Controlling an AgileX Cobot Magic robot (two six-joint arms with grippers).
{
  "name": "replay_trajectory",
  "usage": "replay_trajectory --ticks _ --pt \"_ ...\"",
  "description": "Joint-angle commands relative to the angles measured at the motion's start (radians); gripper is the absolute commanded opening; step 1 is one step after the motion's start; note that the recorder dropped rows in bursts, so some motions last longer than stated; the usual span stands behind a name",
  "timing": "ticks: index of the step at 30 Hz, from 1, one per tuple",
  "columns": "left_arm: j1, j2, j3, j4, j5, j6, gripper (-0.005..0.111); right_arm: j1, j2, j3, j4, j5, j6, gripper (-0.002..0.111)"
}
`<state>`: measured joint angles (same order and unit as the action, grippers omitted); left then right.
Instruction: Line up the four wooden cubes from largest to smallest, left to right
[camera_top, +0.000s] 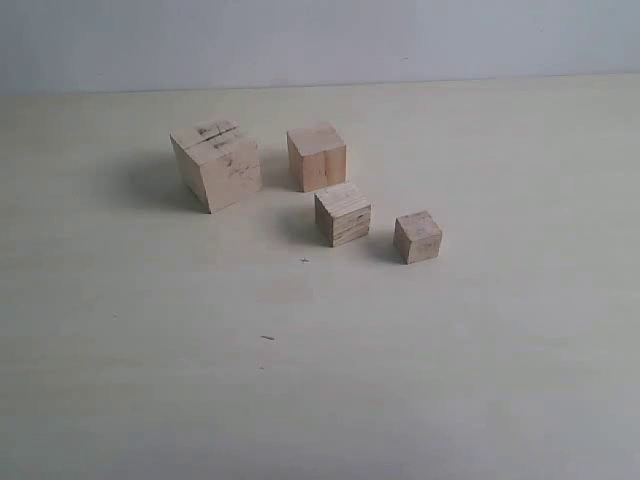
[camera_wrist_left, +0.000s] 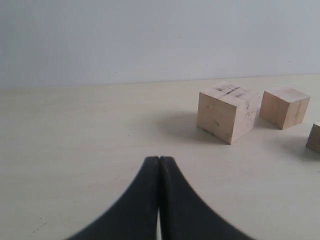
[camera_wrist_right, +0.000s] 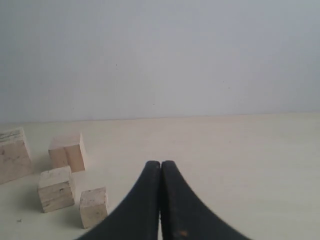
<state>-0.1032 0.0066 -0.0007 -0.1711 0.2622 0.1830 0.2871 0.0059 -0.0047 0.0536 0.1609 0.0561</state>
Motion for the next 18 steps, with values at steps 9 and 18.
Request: replay_trajectory --ticks 9,18 --pt "0.002 -0.007 0.001 -0.009 -0.002 -0.003 0.0 -0.004 -0.006 0.005 0.165 -0.256 0.093 0.0" --pt "0.002 -0.007 0.001 -0.009 -0.002 -0.003 0.0 -0.004 0.042 -0.13 0.164 -0.373 0.07 0.0"
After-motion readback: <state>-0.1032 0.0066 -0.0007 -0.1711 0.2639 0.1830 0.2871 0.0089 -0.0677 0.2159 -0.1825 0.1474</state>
